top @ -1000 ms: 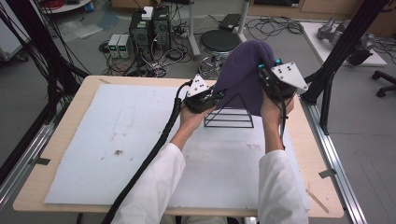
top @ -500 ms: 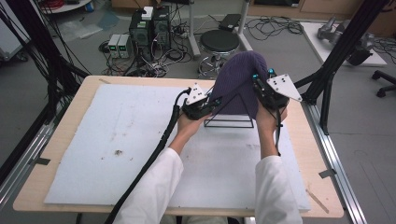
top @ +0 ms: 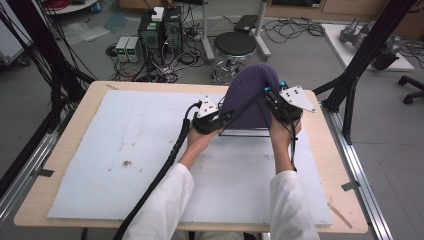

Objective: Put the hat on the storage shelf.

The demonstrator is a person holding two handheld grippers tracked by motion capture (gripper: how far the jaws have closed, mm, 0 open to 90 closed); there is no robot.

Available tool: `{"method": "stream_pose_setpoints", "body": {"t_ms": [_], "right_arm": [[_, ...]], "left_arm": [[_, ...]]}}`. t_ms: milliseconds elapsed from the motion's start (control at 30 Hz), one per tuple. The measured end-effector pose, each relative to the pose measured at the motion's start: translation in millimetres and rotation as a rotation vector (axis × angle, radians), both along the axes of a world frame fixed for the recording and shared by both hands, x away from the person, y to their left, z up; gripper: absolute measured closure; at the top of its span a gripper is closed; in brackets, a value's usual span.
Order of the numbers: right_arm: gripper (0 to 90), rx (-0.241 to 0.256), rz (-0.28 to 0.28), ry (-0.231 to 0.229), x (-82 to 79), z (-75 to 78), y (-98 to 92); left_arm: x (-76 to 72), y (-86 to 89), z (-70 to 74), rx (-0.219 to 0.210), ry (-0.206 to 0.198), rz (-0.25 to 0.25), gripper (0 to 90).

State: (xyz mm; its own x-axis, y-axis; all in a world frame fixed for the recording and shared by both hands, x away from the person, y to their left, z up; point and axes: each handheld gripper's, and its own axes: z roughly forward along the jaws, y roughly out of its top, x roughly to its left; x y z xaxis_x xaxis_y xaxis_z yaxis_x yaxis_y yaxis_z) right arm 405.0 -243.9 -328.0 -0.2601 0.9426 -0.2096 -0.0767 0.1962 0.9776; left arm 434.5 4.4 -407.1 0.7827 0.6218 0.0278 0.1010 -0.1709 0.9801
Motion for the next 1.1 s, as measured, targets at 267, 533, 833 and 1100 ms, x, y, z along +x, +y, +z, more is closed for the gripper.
{"method": "stream_pose_setpoints", "body": {"t_ms": [267, 533, 833, 1100], "right_arm": [[68.9, 0.016, 0.005, 0.035, 0.7, -12.6, -0.3], [67.3, 0.028, 0.018, 0.054, 0.7, -16.4, -1.1], [59.7, 0.061, 0.036, 0.07, 1.0, -16.9, -3.3], [33.9, 0.088, 0.026, 0.087, 0.3, -15.9, -5.5]], "left_arm": [[0.1, 1.1, -13.9, 0.013, 0.037, -0.002, 79.0], [0.9, 1.6, -18.6, 0.013, 0.059, -0.005, 77.9], [0.6, 2.8, -19.7, -0.012, 0.069, -0.009, 74.5], [-1.4, 4.0, -15.9, -0.039, 0.075, 0.007, 58.4]]}}
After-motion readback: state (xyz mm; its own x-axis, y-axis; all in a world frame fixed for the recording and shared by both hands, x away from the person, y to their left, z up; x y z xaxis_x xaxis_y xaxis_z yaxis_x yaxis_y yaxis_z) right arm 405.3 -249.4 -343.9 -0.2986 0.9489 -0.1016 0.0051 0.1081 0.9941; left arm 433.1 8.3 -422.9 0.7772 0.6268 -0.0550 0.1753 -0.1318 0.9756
